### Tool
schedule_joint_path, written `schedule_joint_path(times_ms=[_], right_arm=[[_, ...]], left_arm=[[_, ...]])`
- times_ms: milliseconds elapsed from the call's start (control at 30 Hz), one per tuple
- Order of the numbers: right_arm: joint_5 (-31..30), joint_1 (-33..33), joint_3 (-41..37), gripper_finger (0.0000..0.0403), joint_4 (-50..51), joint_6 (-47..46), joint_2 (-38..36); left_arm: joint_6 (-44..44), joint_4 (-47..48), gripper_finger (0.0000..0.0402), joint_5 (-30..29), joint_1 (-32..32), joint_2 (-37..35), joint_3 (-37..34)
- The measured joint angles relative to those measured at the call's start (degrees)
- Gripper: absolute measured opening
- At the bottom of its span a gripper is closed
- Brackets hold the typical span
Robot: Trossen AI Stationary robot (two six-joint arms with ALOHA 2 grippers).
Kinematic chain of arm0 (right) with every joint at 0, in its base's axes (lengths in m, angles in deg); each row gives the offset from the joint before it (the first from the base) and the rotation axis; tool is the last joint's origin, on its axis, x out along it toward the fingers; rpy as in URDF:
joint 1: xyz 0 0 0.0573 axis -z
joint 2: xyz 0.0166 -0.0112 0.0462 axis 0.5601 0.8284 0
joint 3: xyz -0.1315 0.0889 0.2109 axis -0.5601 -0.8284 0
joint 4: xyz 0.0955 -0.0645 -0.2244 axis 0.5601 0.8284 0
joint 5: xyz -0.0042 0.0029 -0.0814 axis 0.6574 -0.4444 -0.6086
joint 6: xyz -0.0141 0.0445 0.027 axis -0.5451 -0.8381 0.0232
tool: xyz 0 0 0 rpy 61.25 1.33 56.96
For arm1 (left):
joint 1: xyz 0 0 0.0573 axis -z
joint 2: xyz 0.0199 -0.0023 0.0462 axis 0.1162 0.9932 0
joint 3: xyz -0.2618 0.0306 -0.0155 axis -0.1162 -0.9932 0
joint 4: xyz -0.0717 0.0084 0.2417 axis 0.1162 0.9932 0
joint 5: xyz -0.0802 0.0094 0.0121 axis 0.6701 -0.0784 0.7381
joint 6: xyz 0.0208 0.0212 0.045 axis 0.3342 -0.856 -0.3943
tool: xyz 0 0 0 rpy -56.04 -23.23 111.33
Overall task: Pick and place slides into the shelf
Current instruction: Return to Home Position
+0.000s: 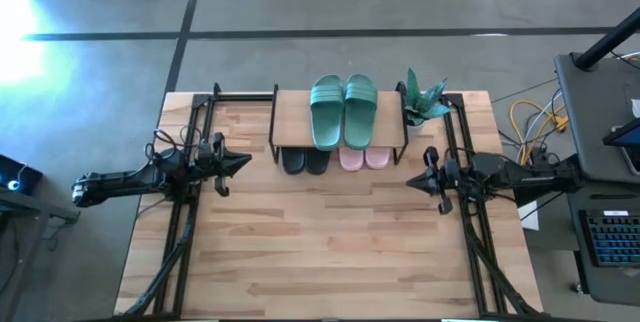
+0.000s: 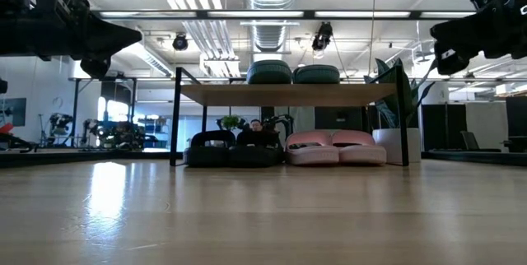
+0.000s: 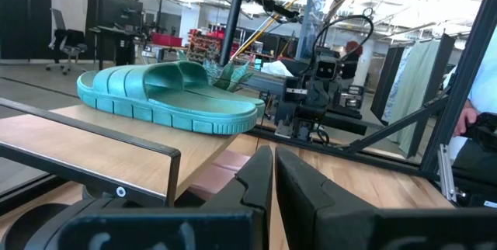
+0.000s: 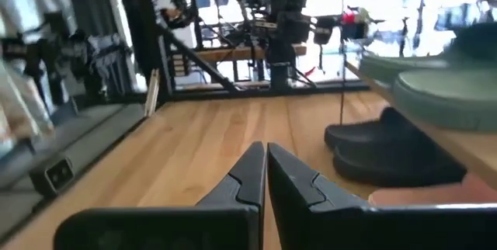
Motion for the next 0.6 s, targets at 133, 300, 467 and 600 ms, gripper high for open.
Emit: schedule_joint_path(times_ms=[133, 300, 467, 600], right_arm=[[-1.52, 0.02, 0.0, 0.0008, 0.25, -2.09, 0.01], [-1.52, 0.0, 0.0, 0.0009, 0.27, -0.48, 0.01], [-1.52, 0.0, 0.0, 0.0009, 0.28, -0.71, 0.01], [-1.52, 0.0, 0.0, 0.0009, 0.29, -1.25, 0.01]], left_arm=[[0.0, 0.02, 0.0003, 0.0, 0.0, 0.0, 0.0], [0.0, 0.02, 0.0003, -0.01, 0.0, 0.0, 0.0], [0.0, 0.0, 0.0003, 0.0, 0.0, 0.0, 0.0], [0.0, 0.02, 0.0003, 0.0, 0.04, 0.0, 0.0]])
